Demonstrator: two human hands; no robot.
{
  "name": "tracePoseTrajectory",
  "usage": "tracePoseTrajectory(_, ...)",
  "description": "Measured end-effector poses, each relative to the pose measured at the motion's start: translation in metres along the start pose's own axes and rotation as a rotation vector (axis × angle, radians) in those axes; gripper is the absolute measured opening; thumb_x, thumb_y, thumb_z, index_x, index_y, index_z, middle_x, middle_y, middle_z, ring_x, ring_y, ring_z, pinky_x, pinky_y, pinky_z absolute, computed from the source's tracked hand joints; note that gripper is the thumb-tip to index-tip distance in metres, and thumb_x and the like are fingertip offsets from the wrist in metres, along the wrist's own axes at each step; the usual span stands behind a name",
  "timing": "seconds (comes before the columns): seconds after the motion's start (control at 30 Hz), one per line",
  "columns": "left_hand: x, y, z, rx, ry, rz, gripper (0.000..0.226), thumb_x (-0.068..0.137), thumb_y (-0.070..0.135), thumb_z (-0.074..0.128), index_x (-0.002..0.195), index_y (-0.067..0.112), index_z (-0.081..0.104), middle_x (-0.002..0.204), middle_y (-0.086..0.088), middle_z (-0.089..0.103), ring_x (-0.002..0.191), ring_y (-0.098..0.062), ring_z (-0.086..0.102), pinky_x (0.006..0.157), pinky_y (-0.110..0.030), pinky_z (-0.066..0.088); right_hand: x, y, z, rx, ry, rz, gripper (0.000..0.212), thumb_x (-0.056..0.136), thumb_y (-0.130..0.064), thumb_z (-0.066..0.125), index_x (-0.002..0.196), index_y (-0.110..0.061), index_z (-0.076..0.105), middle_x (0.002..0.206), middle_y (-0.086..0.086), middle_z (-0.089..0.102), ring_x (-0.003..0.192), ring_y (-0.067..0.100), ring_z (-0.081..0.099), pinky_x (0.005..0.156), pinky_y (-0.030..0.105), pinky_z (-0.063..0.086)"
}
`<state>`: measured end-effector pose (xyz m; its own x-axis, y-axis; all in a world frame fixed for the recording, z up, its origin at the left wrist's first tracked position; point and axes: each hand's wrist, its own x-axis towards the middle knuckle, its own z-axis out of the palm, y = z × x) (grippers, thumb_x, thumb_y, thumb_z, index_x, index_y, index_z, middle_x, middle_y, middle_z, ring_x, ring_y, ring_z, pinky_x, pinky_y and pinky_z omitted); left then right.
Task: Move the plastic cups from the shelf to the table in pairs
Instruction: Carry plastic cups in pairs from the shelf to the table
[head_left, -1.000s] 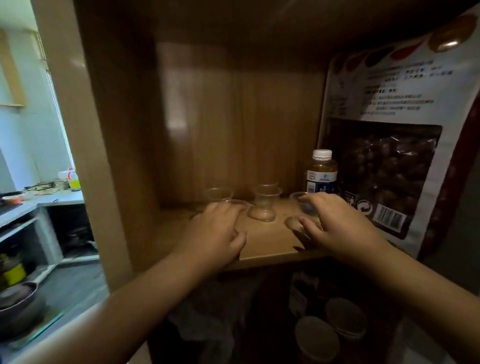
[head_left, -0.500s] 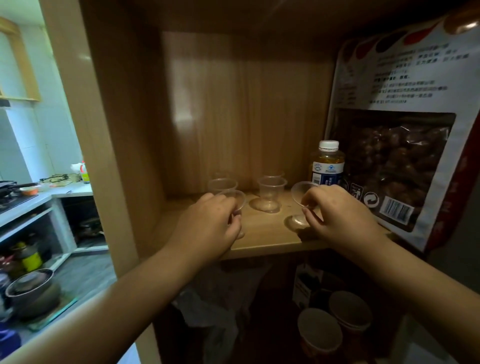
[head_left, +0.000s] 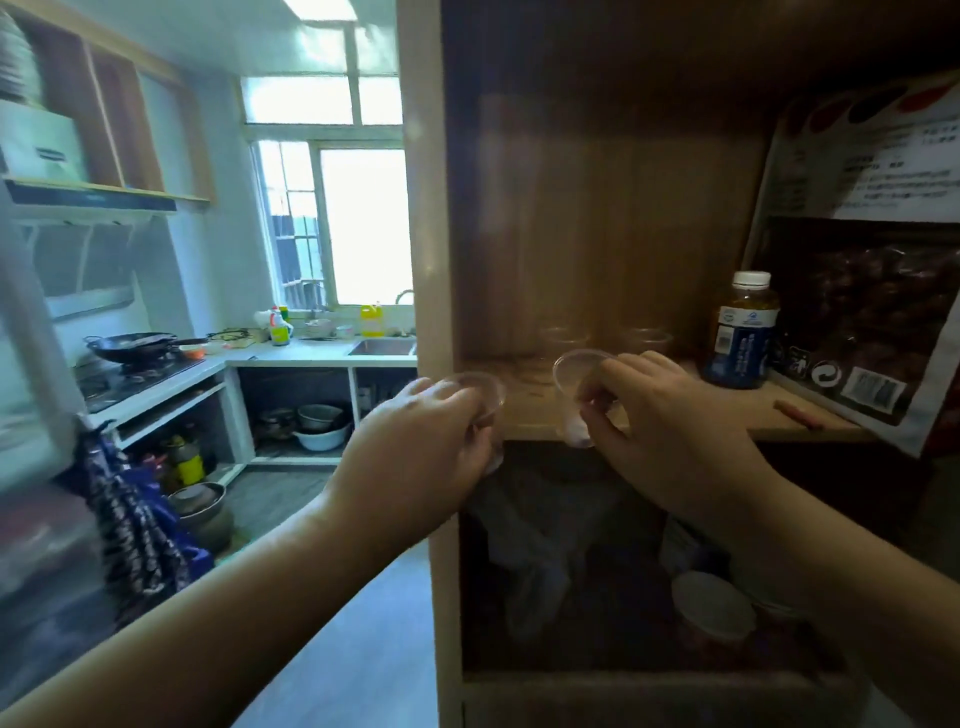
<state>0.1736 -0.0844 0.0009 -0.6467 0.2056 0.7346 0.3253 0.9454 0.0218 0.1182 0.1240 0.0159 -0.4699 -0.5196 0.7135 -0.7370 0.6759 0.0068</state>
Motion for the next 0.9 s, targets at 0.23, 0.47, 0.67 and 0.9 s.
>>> tracePoseTrajectory(0.23,-0.132,-0.053,-0.112,0.133,-0.052,-0.185,0.012,0.084,0.022,0.055,0.074,0.016,0.056,0.074,0.000,0.064,0.072,-0.023,0.054,0.057,-0.031,0.040,-0.020,-0.163,0.028,0.274,-0.062,-0.096,0.004,0.082,-0.018,0.061,0.082,-0.015,0.060,0.086,0.001,0.065,0.082,0.020,0.055,0.066,0.032,0.047)
tracePoseTrajectory(0.47,-0.289,-0.085,-0.243,0.319,-0.144,-0.410,0.016,0.085,0.028,0.051,0.079,0.015,0.057,0.080,-0.003,0.063,0.082,-0.025,0.055,0.071,-0.039,0.045,-0.030,-0.342,0.049,0.476,-0.116,-0.317,0.002,0.082,-0.016,0.060,0.082,-0.016,0.058,0.082,-0.004,0.063,0.081,0.020,0.055,0.066,0.038,0.049)
tracePoseTrajectory(0.67,-0.398,-0.095,-0.366,0.411,-0.111,-0.631,0.016,0.082,0.031,0.055,0.083,0.016,0.061,0.077,0.004,0.058,0.080,-0.017,0.048,0.065,-0.030,0.035,-0.031,-0.490,0.049,0.669,-0.135,-0.489,0.014,0.078,-0.012,0.065,0.091,-0.017,0.062,0.086,-0.005,0.066,0.080,0.018,0.058,0.067,0.026,0.043)
tracePoseTrajectory(0.9,-0.488,-0.095,-0.442,0.507,-0.029,-0.848,0.011,0.087,0.027,0.053,0.079,0.020,0.059,0.071,0.011,0.053,0.076,-0.005,0.043,0.061,-0.019,0.033,-0.029,-0.608,0.060,0.830,-0.210,-0.703,0.022,0.082,-0.040,0.047,0.087,-0.022,0.059,0.090,-0.013,0.062,0.091,0.014,0.055,0.070,0.036,0.049)
